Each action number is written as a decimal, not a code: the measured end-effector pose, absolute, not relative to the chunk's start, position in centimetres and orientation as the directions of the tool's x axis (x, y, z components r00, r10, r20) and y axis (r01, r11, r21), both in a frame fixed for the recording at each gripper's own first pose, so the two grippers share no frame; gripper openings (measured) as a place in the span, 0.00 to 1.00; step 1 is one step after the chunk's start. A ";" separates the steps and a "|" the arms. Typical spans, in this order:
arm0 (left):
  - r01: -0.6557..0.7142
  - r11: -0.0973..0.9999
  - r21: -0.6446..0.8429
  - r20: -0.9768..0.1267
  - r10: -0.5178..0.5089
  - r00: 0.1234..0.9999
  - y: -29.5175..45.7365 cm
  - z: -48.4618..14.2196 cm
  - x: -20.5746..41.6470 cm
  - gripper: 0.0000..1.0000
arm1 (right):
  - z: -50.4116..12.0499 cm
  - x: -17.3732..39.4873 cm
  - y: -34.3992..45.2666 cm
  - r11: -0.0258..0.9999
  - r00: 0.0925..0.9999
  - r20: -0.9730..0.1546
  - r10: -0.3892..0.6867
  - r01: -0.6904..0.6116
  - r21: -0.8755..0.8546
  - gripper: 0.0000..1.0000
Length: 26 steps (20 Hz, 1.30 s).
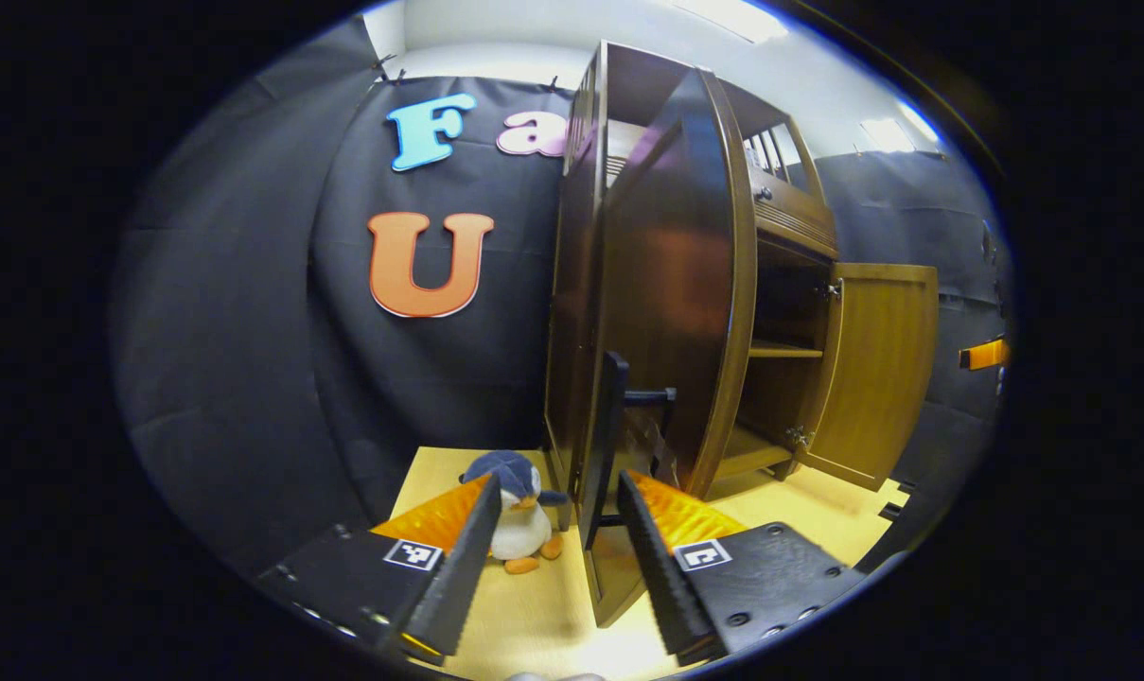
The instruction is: Open the right door of the double-door shoe cabinet with the right hand, and open the left door with the left hand.
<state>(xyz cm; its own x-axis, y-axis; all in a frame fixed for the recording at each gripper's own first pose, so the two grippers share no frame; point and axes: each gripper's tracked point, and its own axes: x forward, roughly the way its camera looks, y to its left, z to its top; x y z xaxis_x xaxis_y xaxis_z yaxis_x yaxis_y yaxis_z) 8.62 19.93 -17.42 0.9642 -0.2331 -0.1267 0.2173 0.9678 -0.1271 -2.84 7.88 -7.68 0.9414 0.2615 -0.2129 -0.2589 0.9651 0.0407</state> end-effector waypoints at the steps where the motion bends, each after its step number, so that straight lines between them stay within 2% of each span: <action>1: 0.197 0.973 -0.123 -0.119 -0.212 0.970 20.5 -16.8 8.1 0.76 | -7.6 -2.6 8.0 0.964 0.940 -0.212 0.267 -0.264 0.042 1.00; 3: 0.152 0.983 -0.105 -0.123 -0.164 0.979 21.5 -15.9 7.2 1.00 | -7.6 -2.2 8.2 0.962 0.938 -0.213 0.273 -0.270 0.042 1.00; 4: 0.126 0.987 -0.099 -0.125 -0.138 0.983 22.0 -15.2 6.5 1.00 | -7.6 -2.0 8.2 0.961 0.938 -0.211 0.275 -0.271 0.044 1.00; 5: 0.097 0.991 -0.095 -0.124 -0.109 0.986 22.2 -14.4 5.8 0.94 | -7.4 -1.7 8.1 0.961 0.939 -0.207 0.275 -0.271 0.045 1.00; 8: 0.018 0.999 -0.044 -0.110 -0.022 0.994 21.9 -11.7 3.9 0.94 | -7.2 -0.8 7.7 0.965 0.946 -0.192 0.262 -0.257 0.049 1.00; 18: -0.088 0.995 -0.046 -0.072 0.085 0.994 14.1 -2.8 2.4 0.95 | -3.4 0.6 4.6 0.984 0.980 -0.088 0.179 -0.177 0.031 1.00; 23: -0.062 0.998 0.002 -0.034 0.062 0.997 8.2 -0.3 2.3 0.95 | -2.3 0.6 3.1 0.990 0.989 -0.059 0.137 -0.136 0.028 1.00; 26: 0.002 1.000 0.000 -0.057 -0.002 0.998 4.1 -1.0 2.5 0.95 | -2.1 0.7 2.2 0.993 0.992 -0.052 0.112 -0.110 0.029 1.00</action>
